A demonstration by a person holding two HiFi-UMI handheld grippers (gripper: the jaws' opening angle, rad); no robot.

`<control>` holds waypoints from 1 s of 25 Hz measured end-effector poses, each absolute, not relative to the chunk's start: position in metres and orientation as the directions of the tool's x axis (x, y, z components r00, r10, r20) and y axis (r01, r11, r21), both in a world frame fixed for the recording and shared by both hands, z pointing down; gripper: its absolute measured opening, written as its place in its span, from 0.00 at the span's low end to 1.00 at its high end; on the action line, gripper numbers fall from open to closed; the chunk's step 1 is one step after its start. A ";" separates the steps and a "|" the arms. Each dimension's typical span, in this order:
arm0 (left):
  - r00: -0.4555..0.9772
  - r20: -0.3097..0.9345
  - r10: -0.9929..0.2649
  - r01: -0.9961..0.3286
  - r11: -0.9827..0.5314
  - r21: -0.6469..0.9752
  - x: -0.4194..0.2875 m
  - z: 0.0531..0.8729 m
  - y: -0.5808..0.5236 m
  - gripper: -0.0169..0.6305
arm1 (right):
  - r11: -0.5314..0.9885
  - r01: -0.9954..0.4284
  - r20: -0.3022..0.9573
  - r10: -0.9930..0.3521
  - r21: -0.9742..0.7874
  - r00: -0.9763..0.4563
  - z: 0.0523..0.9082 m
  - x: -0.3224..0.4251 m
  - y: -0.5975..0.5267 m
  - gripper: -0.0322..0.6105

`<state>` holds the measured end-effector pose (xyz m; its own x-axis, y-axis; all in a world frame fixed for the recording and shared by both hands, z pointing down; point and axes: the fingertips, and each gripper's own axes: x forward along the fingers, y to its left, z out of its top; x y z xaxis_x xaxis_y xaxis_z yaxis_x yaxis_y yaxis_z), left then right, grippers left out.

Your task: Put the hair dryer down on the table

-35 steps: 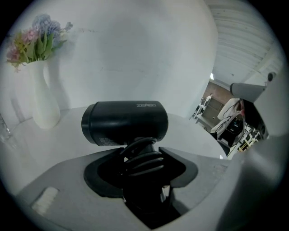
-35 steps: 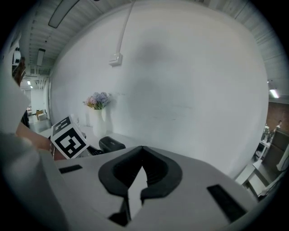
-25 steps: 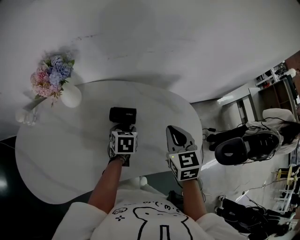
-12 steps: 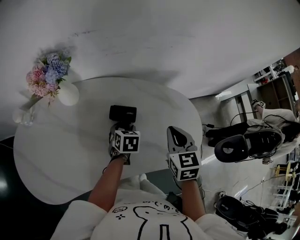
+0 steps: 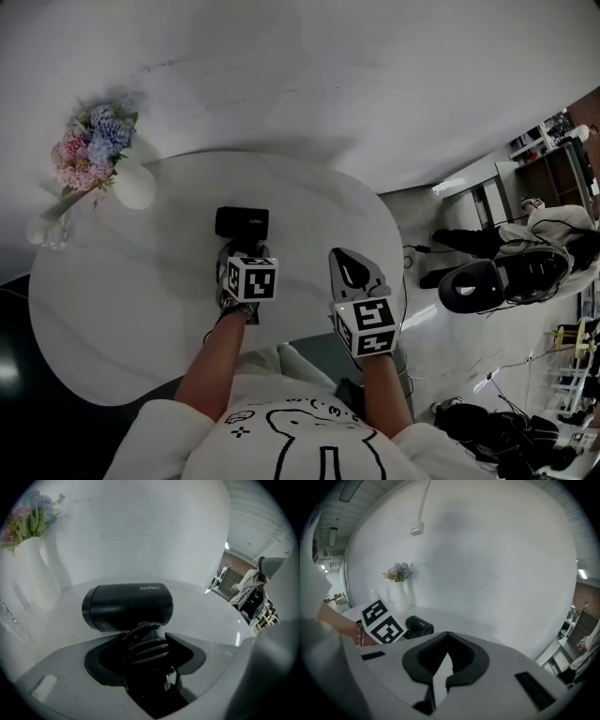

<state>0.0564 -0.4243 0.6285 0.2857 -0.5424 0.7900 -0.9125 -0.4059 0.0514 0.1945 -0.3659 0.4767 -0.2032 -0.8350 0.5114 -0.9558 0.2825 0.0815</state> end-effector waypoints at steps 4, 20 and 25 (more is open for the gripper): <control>0.298 0.800 -0.520 -0.913 -0.401 0.079 0.060 0.627 -0.419 0.49 | 0.304 -0.949 0.509 -0.831 0.081 -0.223 0.470 0.197 -0.364 0.05; 0.249 0.726 -0.641 -0.950 -0.307 0.055 0.038 0.568 -0.391 0.50 | 0.413 -0.902 0.412 -0.848 0.124 -0.332 0.430 0.194 -0.350 0.05; 0.242 0.671 -0.701 -0.957 -0.286 0.046 0.027 0.544 -0.383 0.50 | 0.449 -0.873 0.348 -0.862 0.191 -0.368 0.403 0.189 -0.348 0.05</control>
<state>0.0265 -0.3832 0.5445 0.2419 -0.7006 0.6713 -0.9571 -0.2860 0.0464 0.1888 -0.3481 0.4034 -0.3678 -0.8624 0.3478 -0.8729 0.4492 0.1905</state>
